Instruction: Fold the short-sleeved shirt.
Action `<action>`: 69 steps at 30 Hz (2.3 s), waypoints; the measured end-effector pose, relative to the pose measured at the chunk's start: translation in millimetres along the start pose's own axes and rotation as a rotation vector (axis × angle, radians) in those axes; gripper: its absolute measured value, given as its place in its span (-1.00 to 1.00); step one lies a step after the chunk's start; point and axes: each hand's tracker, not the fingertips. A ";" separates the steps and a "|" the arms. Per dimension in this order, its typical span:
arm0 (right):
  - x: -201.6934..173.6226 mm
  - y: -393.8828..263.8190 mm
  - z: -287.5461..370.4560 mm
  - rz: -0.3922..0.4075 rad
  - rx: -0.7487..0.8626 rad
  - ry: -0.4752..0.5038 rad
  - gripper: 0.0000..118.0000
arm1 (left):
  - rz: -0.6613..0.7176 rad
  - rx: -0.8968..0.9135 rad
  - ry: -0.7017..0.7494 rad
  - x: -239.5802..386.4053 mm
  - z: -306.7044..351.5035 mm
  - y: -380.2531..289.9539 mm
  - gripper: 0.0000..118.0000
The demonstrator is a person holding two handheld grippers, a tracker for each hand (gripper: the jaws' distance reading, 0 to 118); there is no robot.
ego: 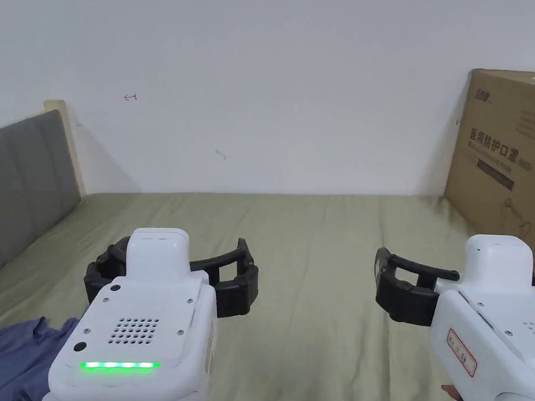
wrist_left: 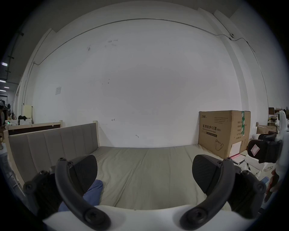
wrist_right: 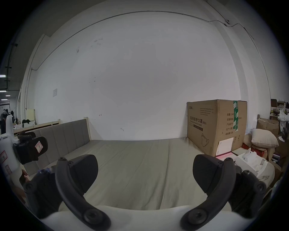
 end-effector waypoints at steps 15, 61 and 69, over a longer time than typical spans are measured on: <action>9.1 -3.1 2.3 -0.088 0.011 -0.011 1.00 | -0.171 0.063 0.013 18.3 1.4 13.9 1.00; -10.1 -7.2 2.5 0.050 0.033 -0.023 1.00 | 0.024 -0.054 -0.062 -2.7 -1.6 -1.7 1.00; -10.6 -10.1 4.8 0.067 0.053 -0.093 1.00 | -0.035 -0.028 -0.059 2.6 4.0 -5.0 1.00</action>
